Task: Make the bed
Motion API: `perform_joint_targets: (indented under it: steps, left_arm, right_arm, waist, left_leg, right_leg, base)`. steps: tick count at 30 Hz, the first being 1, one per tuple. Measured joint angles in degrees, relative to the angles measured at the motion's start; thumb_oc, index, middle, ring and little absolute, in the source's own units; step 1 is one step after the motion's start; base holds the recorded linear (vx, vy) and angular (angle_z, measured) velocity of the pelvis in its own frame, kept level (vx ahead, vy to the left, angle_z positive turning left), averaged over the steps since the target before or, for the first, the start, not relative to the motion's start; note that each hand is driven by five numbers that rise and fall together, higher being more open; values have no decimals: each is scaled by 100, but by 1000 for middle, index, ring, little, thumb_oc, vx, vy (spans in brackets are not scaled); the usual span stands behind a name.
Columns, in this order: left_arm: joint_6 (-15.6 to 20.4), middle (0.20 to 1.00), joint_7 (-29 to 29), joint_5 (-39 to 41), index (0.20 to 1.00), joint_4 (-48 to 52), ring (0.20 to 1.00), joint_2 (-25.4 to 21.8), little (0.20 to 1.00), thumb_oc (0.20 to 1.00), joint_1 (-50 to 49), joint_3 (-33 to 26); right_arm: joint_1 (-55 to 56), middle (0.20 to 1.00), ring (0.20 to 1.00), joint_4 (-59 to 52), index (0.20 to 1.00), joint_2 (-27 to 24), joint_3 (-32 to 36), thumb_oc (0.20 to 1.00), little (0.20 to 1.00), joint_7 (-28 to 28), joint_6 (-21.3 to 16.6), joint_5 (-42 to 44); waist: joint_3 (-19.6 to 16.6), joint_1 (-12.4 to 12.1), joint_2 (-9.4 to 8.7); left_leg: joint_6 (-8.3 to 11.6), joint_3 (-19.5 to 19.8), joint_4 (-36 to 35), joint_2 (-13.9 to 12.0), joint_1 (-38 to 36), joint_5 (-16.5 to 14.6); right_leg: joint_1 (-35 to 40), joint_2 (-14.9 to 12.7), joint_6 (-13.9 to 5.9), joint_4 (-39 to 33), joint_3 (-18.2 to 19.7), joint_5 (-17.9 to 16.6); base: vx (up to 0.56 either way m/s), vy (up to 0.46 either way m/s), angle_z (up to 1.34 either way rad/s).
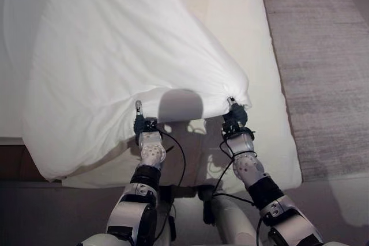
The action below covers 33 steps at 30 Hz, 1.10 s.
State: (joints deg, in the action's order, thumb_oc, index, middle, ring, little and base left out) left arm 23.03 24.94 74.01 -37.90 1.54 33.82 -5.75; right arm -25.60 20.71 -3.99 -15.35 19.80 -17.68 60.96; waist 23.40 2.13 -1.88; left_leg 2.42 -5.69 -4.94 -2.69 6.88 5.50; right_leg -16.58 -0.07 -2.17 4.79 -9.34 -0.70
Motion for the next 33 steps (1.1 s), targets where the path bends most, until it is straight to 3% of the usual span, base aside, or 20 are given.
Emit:
perform_joint_targets:
  steps: [16,17,18,23,27,33]
  left_arm:
    - [107,1000,35,115,1000,0,1000,-7,1000,1000,-50,-24]
    - [107,363,35,115,363,1,363,-14,363,363,-85,-35]
    - [107,200,35,114,200,1,200,-18,200,200,-114,-37]
    - [107,200,33,95,200,3,200,-32,200,200,-209,-43]
    - [87,200,-30,-289,200,53,200,-75,200,200,-410,-41]
    - [-325,200,-408,-1135,200,423,200,-450,200,200,-988,25]
  right_arm:
    - [43,200,200,104,200,1,162,200,200,0,0,41]
    - [39,200,200,143,200,1,162,200,200,-1,0,40]
    - [35,200,200,205,200,1,162,200,200,-3,0,41]
    - [52,200,200,421,200,5,162,200,200,-103,16,41]
    - [115,200,200,579,200,14,162,200,200,-343,104,52]
    - [231,200,200,713,200,42,162,200,200,-693,406,50]
  waist:
    - [-6,-13,16]
    - [-7,-13,19]
    - [-8,-14,21]
    - [-66,-21,137]
    - [-78,-25,188]
    - [-89,-30,349]
  left_leg:
    - [1,5,1,3,10,1]
    - [1,0,1,3,9,1]
    - [1,-4,1,3,8,1]
    - [1,-20,1,-1,-18,1]
    - [1,-19,0,15,-106,0]
    - [25,86,-1,16,-225,-17]
  right_leg:
    - [-168,-40,70,352,-42,174]
    - [-168,-40,70,354,-42,174]
    - [-169,-40,70,359,-41,174]
    - [-186,-46,71,445,-40,175]
    - [-205,-93,76,710,-43,383]
    - [-111,-114,99,865,-66,598]
  base:
    - [5,13,1]
    - [0,0,0]
    - [0,0,0]
    - [0,0,0]
    - [28,-13,5]
    - [11,-13,7]
